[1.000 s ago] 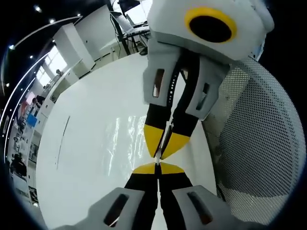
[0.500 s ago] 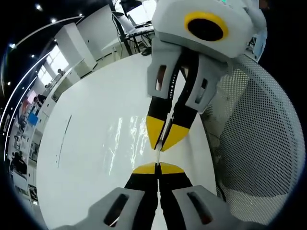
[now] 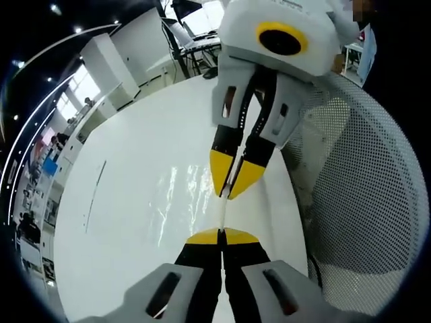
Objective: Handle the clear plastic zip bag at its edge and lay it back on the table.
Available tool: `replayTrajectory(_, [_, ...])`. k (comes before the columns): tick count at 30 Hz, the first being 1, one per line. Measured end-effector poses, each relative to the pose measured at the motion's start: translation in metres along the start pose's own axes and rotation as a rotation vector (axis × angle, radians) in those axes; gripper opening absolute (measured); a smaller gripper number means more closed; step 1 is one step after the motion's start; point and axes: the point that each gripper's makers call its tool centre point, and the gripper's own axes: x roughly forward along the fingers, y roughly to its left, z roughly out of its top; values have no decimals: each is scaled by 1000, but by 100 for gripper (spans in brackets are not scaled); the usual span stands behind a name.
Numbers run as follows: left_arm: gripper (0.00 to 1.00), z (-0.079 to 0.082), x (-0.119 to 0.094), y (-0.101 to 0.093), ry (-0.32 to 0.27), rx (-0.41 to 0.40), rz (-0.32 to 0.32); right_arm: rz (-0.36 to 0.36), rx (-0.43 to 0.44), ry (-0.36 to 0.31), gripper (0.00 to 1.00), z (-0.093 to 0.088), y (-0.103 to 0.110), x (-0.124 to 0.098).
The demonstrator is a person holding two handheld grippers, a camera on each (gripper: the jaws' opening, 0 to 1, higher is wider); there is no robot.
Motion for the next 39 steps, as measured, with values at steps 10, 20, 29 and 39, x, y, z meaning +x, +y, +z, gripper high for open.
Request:
replayTrajectory(10, [0, -8, -6, 2, 0, -20, 19, -2, -4, 2, 0, -1, -1, -1])
replayTrajectory(20, [0, -17, -13, 1, 1, -41, 32, -5, -5, 21, 0, -12, 0, -4])
replayTrajectory(29, [0, -19, -16, 2, -1, -49, 46, -12, 1, 27, 0, -16, -2, -10])
replayTrajectory(39, [0, -26, -21, 3, -2, -55, 58, -15, 2, 35, 0, -22, -3, -10])
